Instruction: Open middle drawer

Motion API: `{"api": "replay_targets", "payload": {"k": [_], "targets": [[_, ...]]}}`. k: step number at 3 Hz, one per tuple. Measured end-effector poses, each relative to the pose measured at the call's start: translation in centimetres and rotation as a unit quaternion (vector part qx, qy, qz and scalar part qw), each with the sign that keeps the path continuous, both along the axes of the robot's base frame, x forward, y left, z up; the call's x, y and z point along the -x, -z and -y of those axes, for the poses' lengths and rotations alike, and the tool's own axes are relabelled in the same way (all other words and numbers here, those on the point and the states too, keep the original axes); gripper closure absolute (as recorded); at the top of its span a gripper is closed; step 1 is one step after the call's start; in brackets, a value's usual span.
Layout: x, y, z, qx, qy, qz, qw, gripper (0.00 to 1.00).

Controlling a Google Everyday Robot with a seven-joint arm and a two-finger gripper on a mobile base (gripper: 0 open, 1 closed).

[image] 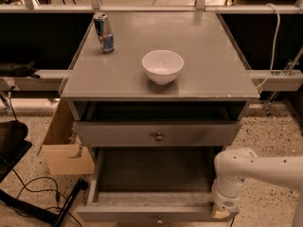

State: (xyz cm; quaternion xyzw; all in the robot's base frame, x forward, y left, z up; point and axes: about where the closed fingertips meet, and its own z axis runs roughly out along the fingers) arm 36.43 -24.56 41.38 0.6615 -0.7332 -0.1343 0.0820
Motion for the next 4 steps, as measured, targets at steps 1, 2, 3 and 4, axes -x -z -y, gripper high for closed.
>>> {"api": "replay_targets", "payload": {"k": [1,2,3,4], "targets": [[-0.3,0.0,-0.08,0.0,0.0,0.0,1.0,1.0],[-0.3,0.0,-0.08,0.0,0.0,0.0,1.0,0.81],[-0.29,0.0,-0.08,0.0,0.0,0.0,1.0,0.58],[-0.29,0.0,-0.08,0.0,0.0,0.0,1.0,0.34]]}}
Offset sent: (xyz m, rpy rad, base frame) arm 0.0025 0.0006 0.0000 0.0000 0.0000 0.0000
